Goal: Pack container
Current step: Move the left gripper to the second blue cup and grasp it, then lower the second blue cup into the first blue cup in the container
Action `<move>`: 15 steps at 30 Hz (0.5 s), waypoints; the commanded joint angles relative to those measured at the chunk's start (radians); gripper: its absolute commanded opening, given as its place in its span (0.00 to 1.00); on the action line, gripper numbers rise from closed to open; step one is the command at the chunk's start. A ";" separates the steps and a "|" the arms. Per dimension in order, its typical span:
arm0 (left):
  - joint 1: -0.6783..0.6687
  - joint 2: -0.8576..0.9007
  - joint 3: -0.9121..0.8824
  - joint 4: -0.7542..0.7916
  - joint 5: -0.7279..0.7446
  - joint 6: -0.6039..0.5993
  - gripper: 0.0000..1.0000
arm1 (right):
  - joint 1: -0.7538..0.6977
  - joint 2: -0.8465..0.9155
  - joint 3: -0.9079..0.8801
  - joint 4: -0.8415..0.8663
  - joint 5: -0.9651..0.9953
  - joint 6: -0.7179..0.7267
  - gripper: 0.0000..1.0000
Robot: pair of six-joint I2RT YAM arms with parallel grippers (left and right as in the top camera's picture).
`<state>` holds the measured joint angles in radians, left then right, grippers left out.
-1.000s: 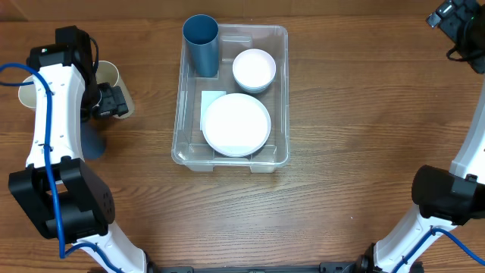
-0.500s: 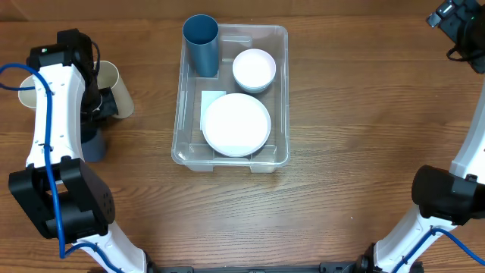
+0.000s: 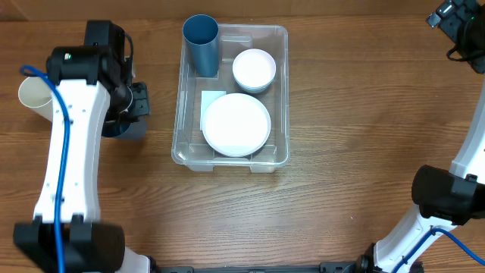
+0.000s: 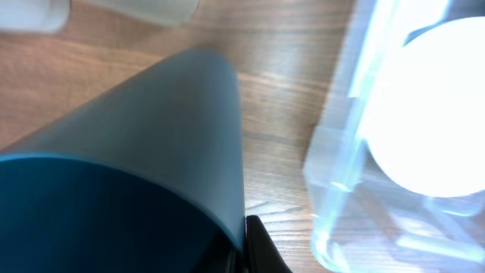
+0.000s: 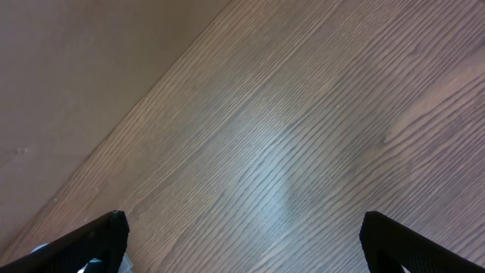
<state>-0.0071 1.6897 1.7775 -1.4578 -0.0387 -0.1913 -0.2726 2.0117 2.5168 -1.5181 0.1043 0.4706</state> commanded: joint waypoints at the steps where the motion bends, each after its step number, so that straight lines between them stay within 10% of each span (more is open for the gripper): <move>1: -0.042 -0.117 0.007 0.021 0.011 -0.004 0.04 | 0.002 -0.005 0.007 0.005 0.007 0.005 1.00; 15: -0.123 -0.246 0.235 0.085 0.072 -0.056 0.04 | 0.002 -0.005 0.007 0.005 0.007 0.005 1.00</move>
<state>-0.1131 1.4487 1.9022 -1.3865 0.0372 -0.2146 -0.2726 2.0117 2.5168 -1.5181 0.1040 0.4706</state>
